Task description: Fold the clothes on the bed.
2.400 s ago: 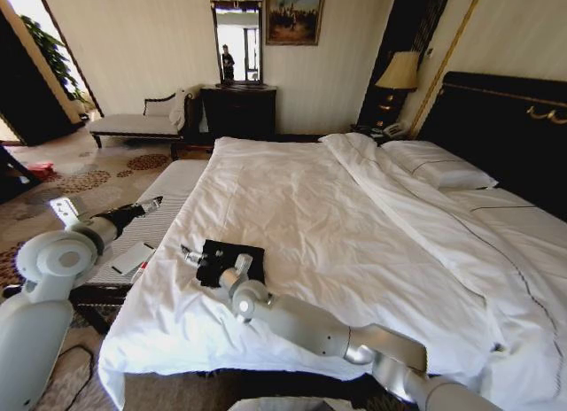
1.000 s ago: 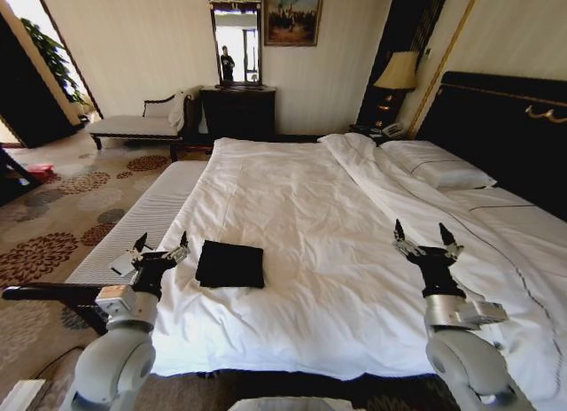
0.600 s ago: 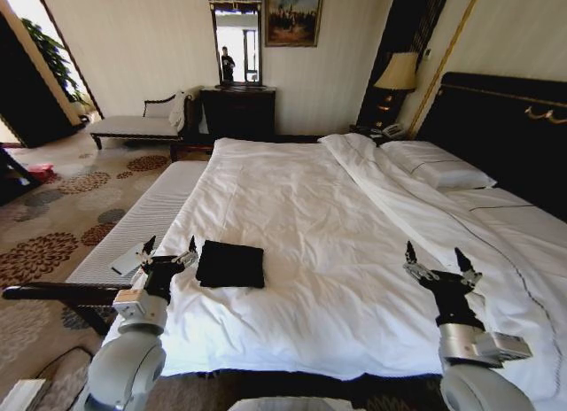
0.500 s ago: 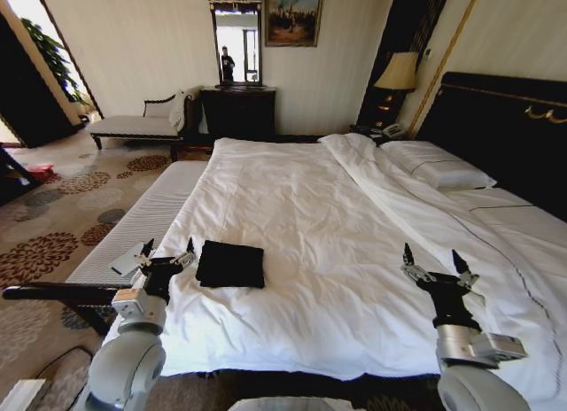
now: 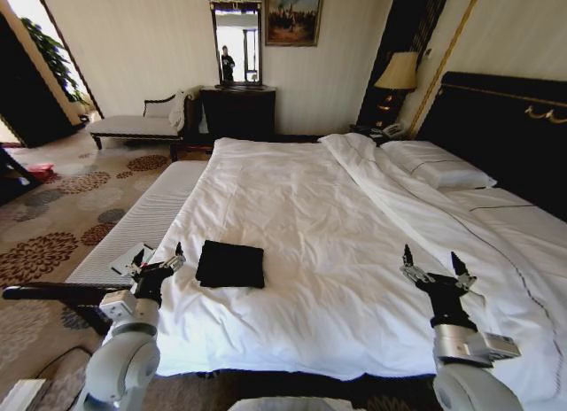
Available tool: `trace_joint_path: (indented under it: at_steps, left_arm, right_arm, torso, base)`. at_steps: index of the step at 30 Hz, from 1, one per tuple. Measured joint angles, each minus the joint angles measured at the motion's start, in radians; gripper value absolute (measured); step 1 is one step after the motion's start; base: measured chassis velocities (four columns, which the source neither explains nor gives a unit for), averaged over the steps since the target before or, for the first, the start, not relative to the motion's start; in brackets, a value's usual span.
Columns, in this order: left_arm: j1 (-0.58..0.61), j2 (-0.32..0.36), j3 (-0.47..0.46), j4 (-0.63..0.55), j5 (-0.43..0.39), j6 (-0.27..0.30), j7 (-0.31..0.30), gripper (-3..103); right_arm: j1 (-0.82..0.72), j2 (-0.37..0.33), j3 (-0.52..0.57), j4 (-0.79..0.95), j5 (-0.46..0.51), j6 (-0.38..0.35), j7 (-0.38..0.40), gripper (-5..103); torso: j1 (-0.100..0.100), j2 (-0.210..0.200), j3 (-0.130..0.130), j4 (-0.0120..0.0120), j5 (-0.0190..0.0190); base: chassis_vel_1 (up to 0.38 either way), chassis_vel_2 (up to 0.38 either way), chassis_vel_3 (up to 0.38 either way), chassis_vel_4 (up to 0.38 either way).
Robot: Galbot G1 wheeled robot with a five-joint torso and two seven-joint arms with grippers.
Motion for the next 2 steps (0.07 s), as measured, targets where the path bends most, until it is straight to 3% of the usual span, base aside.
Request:
trace_joint_path:
  at_steps: [2]
  left_arm:
    - [0.001,0.001,-0.001,-0.001,0.001,0.001,0.003,100]
  right_arm:
    - [0.000,0.000,0.000,0.000,0.000,0.000,0.000,100]
  torso:
    - [0.000,0.000,0.000,-0.0001,0.0000]
  base:
    - [0.000,0.000,0.000,0.000]
